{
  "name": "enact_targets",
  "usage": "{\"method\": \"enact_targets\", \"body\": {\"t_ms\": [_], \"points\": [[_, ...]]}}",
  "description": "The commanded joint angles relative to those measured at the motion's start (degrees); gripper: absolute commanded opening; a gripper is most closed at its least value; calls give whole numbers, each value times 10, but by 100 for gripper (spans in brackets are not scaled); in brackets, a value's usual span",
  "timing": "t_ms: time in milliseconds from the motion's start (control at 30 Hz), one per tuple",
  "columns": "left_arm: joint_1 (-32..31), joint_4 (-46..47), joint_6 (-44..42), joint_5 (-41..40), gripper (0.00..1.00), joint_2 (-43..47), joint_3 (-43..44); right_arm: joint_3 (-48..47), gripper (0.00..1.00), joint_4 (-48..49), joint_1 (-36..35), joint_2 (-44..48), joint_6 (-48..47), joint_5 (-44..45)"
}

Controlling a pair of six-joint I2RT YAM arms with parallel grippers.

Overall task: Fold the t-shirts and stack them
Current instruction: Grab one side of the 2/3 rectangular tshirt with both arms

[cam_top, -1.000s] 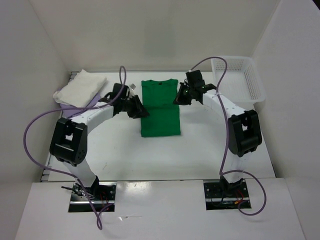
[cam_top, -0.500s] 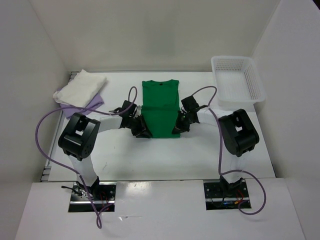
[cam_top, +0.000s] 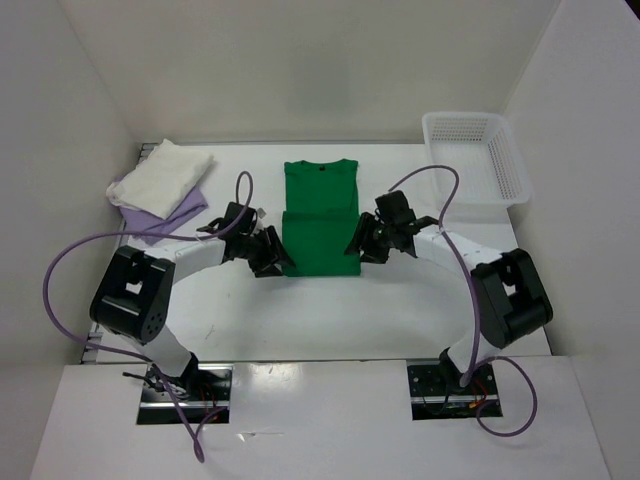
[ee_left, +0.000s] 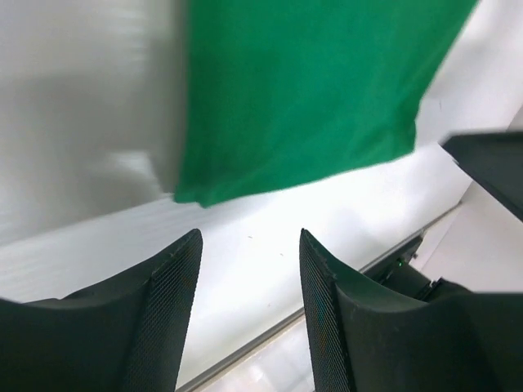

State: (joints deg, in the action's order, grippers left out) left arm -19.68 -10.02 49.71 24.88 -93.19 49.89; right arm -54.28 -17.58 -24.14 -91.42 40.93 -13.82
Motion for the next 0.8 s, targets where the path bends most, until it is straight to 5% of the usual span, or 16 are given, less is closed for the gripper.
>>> {"method": "enact_targets", "body": {"t_ms": [0, 333, 467, 633, 767], "points": [[18, -3, 0, -12, 59, -5, -15, 33, 57, 8, -4, 31, 13, 11], [18, 28, -6, -2, 54, -95, 10, 79, 60, 36, 18, 4, 23, 10], [18, 35, -6, -2, 37, -101, 10, 79, 43, 59, 24, -32, 23, -7], [18, 25, -6, -9, 6, -89, 10, 73, 8, 65, 24, -50, 23, -35], [18, -11, -24, -22, 0, -59, 10, 84, 0, 55, 24, -18, 31, -40]]}}
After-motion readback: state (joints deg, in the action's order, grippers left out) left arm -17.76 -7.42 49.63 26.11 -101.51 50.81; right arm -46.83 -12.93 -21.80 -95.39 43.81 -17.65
